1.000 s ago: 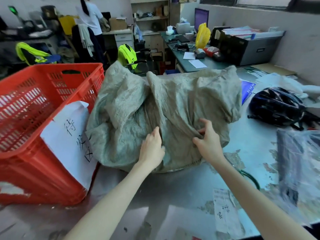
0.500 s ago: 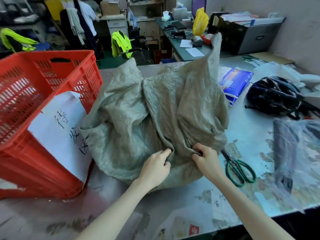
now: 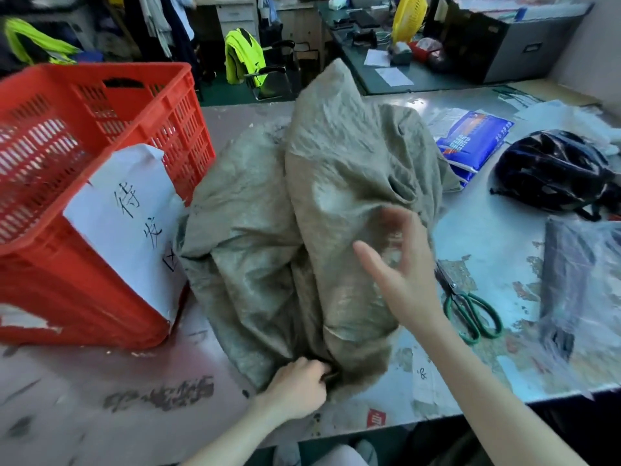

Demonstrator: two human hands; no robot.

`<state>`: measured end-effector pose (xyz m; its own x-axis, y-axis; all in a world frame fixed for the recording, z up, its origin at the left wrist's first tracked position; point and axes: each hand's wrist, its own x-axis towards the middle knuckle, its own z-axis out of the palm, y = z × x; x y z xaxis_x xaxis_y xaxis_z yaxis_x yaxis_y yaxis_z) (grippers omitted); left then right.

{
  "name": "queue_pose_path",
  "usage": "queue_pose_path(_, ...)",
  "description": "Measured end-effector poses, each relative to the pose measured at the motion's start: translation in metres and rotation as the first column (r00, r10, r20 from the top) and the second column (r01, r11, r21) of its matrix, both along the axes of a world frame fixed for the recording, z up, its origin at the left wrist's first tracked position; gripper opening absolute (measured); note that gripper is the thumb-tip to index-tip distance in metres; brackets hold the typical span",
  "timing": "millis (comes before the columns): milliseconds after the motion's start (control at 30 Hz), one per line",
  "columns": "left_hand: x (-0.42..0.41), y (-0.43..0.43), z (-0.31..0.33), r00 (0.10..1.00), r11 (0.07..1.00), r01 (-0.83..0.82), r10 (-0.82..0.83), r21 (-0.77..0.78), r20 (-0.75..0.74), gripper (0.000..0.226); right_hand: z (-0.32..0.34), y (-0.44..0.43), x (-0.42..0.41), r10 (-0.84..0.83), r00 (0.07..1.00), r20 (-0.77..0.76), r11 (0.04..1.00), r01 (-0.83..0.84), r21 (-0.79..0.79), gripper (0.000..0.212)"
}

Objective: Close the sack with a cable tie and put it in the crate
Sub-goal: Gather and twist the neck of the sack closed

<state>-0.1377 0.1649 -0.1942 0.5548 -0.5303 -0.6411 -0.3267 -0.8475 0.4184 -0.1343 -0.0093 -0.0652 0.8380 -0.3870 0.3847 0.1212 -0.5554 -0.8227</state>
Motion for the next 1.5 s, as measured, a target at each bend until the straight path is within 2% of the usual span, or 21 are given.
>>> queue_pose_path(133, -0.001, 0.000, 0.005, 0.995, 0.996, 0.072, -0.076, -0.054, -0.063, 0.042, -0.008, 0.012, 0.027, 0.098, 0.949, -0.300, 0.995, -0.104, -0.005, 0.107)
queue_pose_path(233, 0.003, 0.008, 0.015, 0.988, 0.988, 0.150, -0.151, -0.043, -0.039, 0.037, -0.025, 0.023, 0.043, 0.090, 0.841, -0.534, 0.969, -0.198, -0.148, 0.118)
queue_pose_path(300, 0.007, 0.015, 0.029, 0.987, 0.984, 0.144, -0.135, -0.106, 0.081, 0.036, -0.038, 0.024, 0.048, 0.011, 0.800, -0.600, 0.933, -0.224, -0.281, 0.109)
queue_pose_path(400, 0.018, 0.029, 0.050, 0.921, 0.924, 0.060, 0.094, -0.377, 0.377, 0.031, -0.048, 0.014, 0.049, -0.059, 0.780, -0.623, 0.901, -0.226, -0.370, 0.063)
queue_pose_path(433, 0.024, 0.033, 0.058, 0.849, 0.879, 0.052, 0.212, -0.474, 0.484, 0.028, -0.050, 0.009, 0.047, -0.076, 0.782, -0.618, 0.890, -0.226, -0.395, 0.046)
queue_pose_path(500, 0.040, 0.038, 0.072, 0.616, 0.811, 0.084, 0.414, -0.579, 0.670, 0.023, -0.053, -0.003, 0.040, -0.103, 0.785, -0.611, 0.867, -0.230, -0.442, 0.026)
queue_pose_path(567, 0.061, 0.038, 0.084, 0.415, 0.824, 0.060, 0.492, -0.563, 0.765, 0.034, -0.057, -0.016, 0.030, -0.114, 0.779, -0.617, 0.865, -0.227, -0.447, 0.018)
queue_pose_path(600, 0.073, 0.037, 0.090, 0.370, 0.850, 0.024, 0.482, -0.527, 0.794, 0.046, -0.059, -0.022, 0.025, -0.115, 0.774, -0.623, 0.869, -0.225, -0.440, 0.013)
queue_pose_path(667, 0.094, 0.031, 0.096, 0.395, 0.893, -0.064, 0.432, -0.445, 0.811, 0.072, -0.061, -0.034, 0.016, -0.125, 0.761, -0.637, 0.870, -0.224, -0.439, 0.007)
queue_pose_path(767, 0.120, 0.015, 0.095, 0.533, 0.934, -0.165, 0.355, -0.318, 0.768, 0.100, -0.063, -0.048, 0.006, -0.164, 0.740, -0.653, 0.846, -0.235, -0.479, 0.010)
queue_pose_path(833, 0.125, 0.007, 0.089, 0.571, 0.942, -0.167, 0.332, -0.291, 0.750, 0.100, -0.063, -0.055, 0.001, -0.229, 0.715, -0.660, 0.823, -0.220, -0.523, 0.012)
queue_pose_path(933, 0.117, 0.006, 0.077, 0.578, 0.906, -0.122, 0.397, -0.406, 0.713, 0.086, -0.063, -0.063, -0.005, -0.339, 0.614, -0.713, 0.813, -0.191, -0.551, 0.025)
queue_pose_path(1000, 0.106, 0.009, 0.070, 0.673, 0.852, -0.149, 0.459, -0.502, 0.580, 0.078, -0.058, -0.058, -0.007, -0.308, 0.559, -0.770, 0.862, -0.178, -0.474, 0.044)
queue_pose_path(1033, 0.097, 0.009, 0.068, 0.713, 0.843, -0.157, 0.457, -0.515, 0.531, 0.072, -0.053, -0.051, -0.008, -0.269, 0.602, -0.752, 0.883, -0.157, -0.442, 0.053)
queue_pose_path(1067, 0.087, 0.008, 0.063, 0.735, 0.844, -0.153, 0.444, -0.513, 0.512, 0.067, -0.045, -0.041, -0.008, -0.230, 0.696, -0.680, 0.897, -0.119, -0.425, 0.057)
queue_pose_path(1133, 0.064, 0.008, 0.055, 0.771, 0.861, -0.104, 0.386, -0.498, 0.506, 0.058, -0.022, -0.017, -0.004, -0.159, 0.894, -0.419, 0.915, -0.027, -0.403, 0.057)
queue_pose_path(1200, 0.042, 0.012, 0.048, 0.815, 0.911, 0.008, 0.233, -0.412, 0.530, 0.048, 0.001, 0.004, 0.006, -0.061, 0.973, -0.223, 0.929, -0.026, -0.369, 0.057)
queue_pose_path(1267, 0.030, 0.022, 0.039, 0.821, 0.952, 0.181, -0.007, -0.248, 0.571, 0.050, 0.010, 0.018, 0.024, 0.020, 0.969, -0.246, 0.943, -0.100, -0.317, 0.064)
queue_pose_path(1333, 0.027, 0.037, 0.032, 0.832, 0.954, 0.273, -0.170, -0.122, 0.528, 0.055, 0.006, 0.026, 0.048, -0.011, 0.907, -0.422, 0.932, -0.143, -0.332, 0.083)
queue_pose_path(1433, 0.028, 0.061, 0.029, 0.847, 0.951, 0.302, -0.235, -0.069, 0.477, 0.053, -0.012, 0.030, 0.069, -0.116, 0.816, -0.566, 0.873, -0.188, -0.450, 0.100)
queue_pose_path(1500, 0.032, 0.078, 0.027, 0.863, 0.958, 0.273, -0.205, -0.085, 0.462, 0.055, -0.022, 0.030, 0.071, -0.103, 0.841, -0.530, 0.838, -0.214, -0.502, 0.096)
